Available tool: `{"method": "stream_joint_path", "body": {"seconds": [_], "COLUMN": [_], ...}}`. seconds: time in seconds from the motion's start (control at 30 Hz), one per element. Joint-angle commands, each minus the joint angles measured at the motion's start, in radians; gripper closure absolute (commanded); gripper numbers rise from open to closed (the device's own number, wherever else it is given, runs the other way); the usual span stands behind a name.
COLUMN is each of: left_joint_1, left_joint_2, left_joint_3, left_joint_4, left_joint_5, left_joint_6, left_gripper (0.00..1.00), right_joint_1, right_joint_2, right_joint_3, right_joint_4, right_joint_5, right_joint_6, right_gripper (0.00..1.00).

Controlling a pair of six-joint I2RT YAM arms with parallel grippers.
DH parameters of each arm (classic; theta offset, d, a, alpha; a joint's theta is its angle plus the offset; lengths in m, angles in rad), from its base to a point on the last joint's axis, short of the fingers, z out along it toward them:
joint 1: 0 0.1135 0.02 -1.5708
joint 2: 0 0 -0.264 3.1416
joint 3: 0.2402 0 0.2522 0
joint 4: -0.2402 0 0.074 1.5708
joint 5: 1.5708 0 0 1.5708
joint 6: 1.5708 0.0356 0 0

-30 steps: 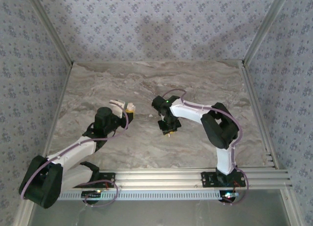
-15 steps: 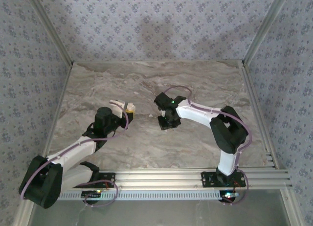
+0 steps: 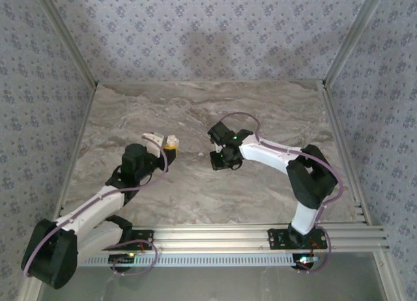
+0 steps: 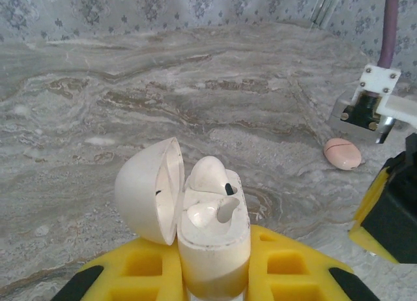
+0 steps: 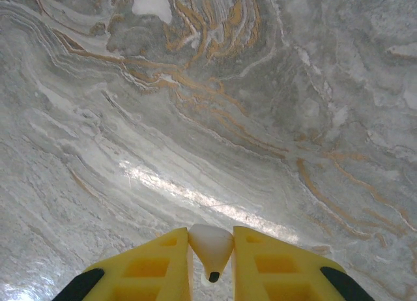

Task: Insert the wireless bluetooth earbuds into the charging case

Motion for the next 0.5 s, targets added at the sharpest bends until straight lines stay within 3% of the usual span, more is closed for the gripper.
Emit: {"method": "stream_joint_path", "body": {"seconds": [0.0,0.3,0.47], "left_joint_1": [-0.007,-0.005,-0.005], "left_joint_2": [-0.085,-0.377,-0.445], "left_joint_3": [-0.033,-0.106,-0.127], "left_joint_4": [-0.01,-0.173,-0.196], "left_joint_5": [0.007,-0.027,-0.028], "left_joint_6": [-0.001,0.004,-0.006], "left_gripper": [0.92,0.92,0.92], "right_joint_1": [-0.007,-0.006,0.001], "right_joint_2": [-0.052,-0.107,-0.13], "right_joint_3": [-0.045,-0.07,-0.068], "right_joint_4": [0.05,0.122,0.165], "right_joint_5": [-0.014,-0.021,-0.036], "right_joint_6": [0.025,0.014,0.004], "right_gripper": [0.8,0.8,0.8]}}
